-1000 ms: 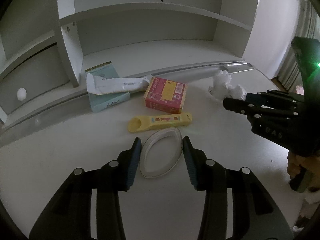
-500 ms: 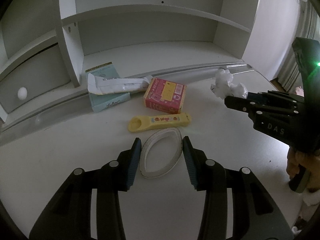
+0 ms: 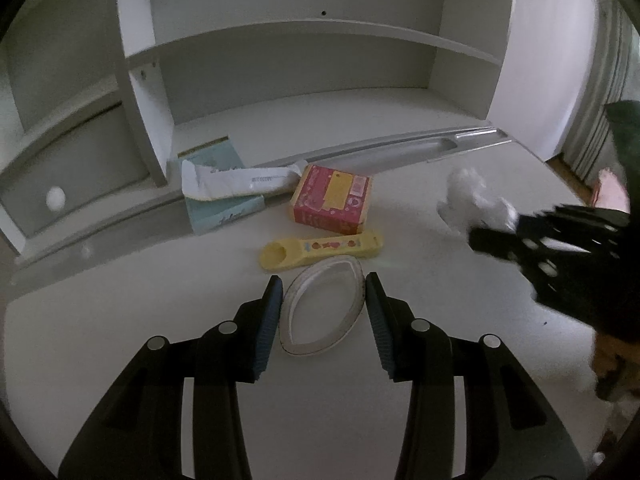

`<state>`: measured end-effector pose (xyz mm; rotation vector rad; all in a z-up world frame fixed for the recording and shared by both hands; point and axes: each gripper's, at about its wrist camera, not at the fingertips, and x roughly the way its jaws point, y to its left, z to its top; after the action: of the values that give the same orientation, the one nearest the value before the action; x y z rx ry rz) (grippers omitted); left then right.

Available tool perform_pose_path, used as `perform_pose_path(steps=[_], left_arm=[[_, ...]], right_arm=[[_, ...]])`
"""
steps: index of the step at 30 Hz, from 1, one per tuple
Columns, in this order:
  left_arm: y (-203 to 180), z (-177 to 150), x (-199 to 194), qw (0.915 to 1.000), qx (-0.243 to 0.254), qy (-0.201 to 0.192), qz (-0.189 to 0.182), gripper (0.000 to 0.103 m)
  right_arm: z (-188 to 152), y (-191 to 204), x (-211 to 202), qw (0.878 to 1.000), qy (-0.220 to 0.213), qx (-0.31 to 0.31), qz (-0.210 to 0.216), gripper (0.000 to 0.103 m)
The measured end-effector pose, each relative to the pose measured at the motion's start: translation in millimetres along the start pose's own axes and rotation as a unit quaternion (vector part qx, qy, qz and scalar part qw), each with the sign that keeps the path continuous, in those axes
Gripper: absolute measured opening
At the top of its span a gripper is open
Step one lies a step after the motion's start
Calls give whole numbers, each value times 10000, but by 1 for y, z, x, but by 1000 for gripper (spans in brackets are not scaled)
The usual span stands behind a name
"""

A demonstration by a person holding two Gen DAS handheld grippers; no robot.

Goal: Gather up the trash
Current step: 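Carry the plastic ring and tissue down over the bin, then open both tools over the bin to drop the ring and tissue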

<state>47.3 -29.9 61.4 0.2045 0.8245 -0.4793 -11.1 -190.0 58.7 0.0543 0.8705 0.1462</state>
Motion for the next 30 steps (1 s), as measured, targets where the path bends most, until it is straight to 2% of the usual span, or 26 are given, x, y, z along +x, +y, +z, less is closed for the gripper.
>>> perform_pose_path(steps=[4, 8, 11, 14, 19, 23, 27, 30], left_arm=[[-22, 2, -14, 9998, 174, -132, 40, 42], [-64, 5, -39, 9986, 392, -297, -175, 42], [-111, 8, -58, 9957, 730, -435, -362, 42], [-174, 9, -74, 9894, 1177, -530, -663, 42], [-303, -9, -96, 9669, 2124, -595, -1281, 42], [-407, -36, -107, 9401, 2901, -518, -1714, 42], [-488, -70, -106, 9127, 3508, -309, -2071, 42], [-539, -103, -91, 8922, 3897, 47, -2281, 42]], right_arm=[[-14, -2, -34, 9999, -91, -17, 91, 24], [-33, -18, -78, 9996, -291, 73, -8, 24], [-54, -44, -123, 9985, -467, 233, -138, 24], [-88, -83, -177, 9957, -628, 441, -510, 24], [-178, -171, -268, 9822, -733, 1148, -1297, 24], [-258, -231, -313, 9665, -526, 1719, -1835, 24], [-342, -281, -334, 9488, -174, 2369, -2080, 24], [-402, -314, -328, 9345, 177, 2857, -2118, 24]])
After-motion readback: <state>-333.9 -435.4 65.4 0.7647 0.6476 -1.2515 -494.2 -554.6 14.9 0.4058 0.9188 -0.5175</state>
